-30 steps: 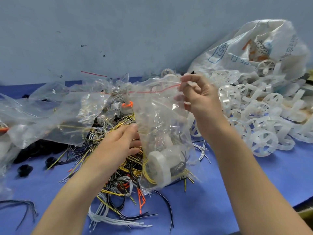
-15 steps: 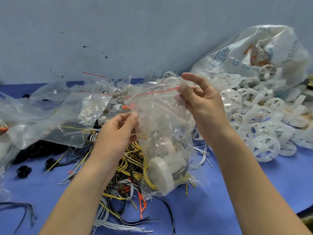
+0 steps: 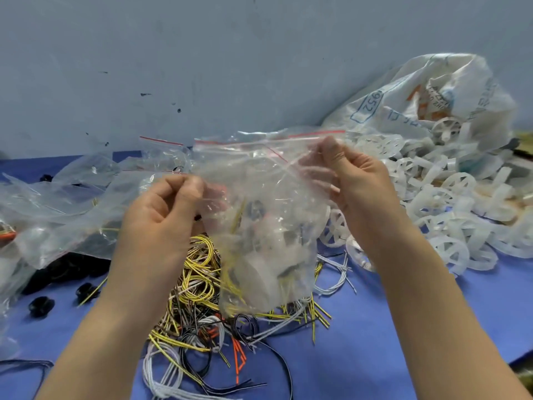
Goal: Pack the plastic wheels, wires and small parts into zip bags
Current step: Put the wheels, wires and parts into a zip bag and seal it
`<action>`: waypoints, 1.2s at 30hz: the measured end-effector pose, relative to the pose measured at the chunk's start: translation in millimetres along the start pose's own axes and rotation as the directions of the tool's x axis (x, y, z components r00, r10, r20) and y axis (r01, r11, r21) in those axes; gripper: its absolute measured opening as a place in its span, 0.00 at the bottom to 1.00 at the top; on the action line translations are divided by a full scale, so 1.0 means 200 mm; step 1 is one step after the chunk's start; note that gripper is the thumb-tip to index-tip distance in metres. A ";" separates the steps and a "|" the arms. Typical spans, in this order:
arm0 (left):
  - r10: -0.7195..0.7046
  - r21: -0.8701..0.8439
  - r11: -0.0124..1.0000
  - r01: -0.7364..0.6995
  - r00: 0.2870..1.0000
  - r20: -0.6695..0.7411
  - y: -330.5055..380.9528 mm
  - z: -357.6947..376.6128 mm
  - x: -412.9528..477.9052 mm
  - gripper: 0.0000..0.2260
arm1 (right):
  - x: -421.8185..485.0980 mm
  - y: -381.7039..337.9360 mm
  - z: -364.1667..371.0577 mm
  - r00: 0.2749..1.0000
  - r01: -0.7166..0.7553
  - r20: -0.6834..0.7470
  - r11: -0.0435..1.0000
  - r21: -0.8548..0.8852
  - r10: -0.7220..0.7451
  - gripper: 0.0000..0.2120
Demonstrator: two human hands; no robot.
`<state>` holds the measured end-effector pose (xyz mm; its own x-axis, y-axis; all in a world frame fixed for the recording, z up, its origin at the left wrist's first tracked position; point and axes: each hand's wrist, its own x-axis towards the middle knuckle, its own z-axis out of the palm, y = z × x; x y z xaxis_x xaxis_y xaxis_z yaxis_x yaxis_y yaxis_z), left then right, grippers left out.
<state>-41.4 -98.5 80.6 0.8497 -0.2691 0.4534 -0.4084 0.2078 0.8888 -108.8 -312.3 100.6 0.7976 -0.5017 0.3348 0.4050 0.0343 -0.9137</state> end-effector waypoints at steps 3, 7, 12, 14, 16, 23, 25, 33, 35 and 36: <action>0.028 -0.021 0.999 -0.028 1.000 0.007 0.03 -0.04 0.01 0.14 | -0.03 -0.06 0.02 0.996 0.063 0.062 0.998 -0.005 -0.063 0.12; 0.033 -0.048 0.998 -0.032 0.999 0.018 0.06 -0.10 0.02 0.11 | -0.05 -0.13 0.03 0.989 0.053 0.135 0.997 0.064 -0.061 0.11; -0.069 -0.066 0.995 0.076 0.992 0.108 0.06 -0.17 0.04 0.09 | -0.05 -0.13 0.02 0.991 0.000 0.133 0.997 0.079 -0.010 0.14; -0.227 -0.099 0.966 0.239 0.966 0.123 -0.01 -0.13 0.03 0.06 | -0.06 -0.07 0.03 0.990 -0.103 0.100 0.993 0.057 0.097 0.16; -0.341 -0.118 0.929 0.352 0.935 0.100 -0.08 -0.08 0.02 0.06 | -0.08 0.00 0.04 0.979 -0.192 0.075 0.981 0.007 0.191 0.15; -0.231 -0.076 0.969 0.233 0.972 0.038 -0.07 -0.04 -0.03 0.08 | -0.11 0.08 0.04 0.982 -0.191 0.005 0.979 0.073 0.191 0.10; -0.045 0.137 0.989 0.052 0.998 -0.052 -0.03 -0.04 -0.03 0.05 | -0.11 0.08 0.04 0.985 -0.172 0.008 0.983 0.063 0.172 0.10; 0.076 0.501 0.837 -0.220 0.953 0.292 0.07 0.02 -0.04 0.12 | -0.12 0.09 0.05 0.994 -0.089 0.064 0.996 0.009 0.088 0.13; 0.037 0.538 0.812 -0.226 0.940 0.339 0.05 0.03 -0.05 0.11 | -0.12 0.09 0.05 0.995 -0.076 0.067 0.997 -0.003 0.076 0.12; 0.033 0.546 0.804 -0.235 0.935 0.353 0.05 0.04 -0.05 0.11 | -0.12 0.09 0.05 0.995 -0.069 0.066 0.998 -0.013 0.069 0.12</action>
<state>-55.8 -100.7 85.7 0.6633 -0.5768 0.4768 -0.7099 -0.2834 0.6448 -116.4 -291.3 78.0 0.8517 -0.4397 0.2852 0.3435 0.0575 -0.9374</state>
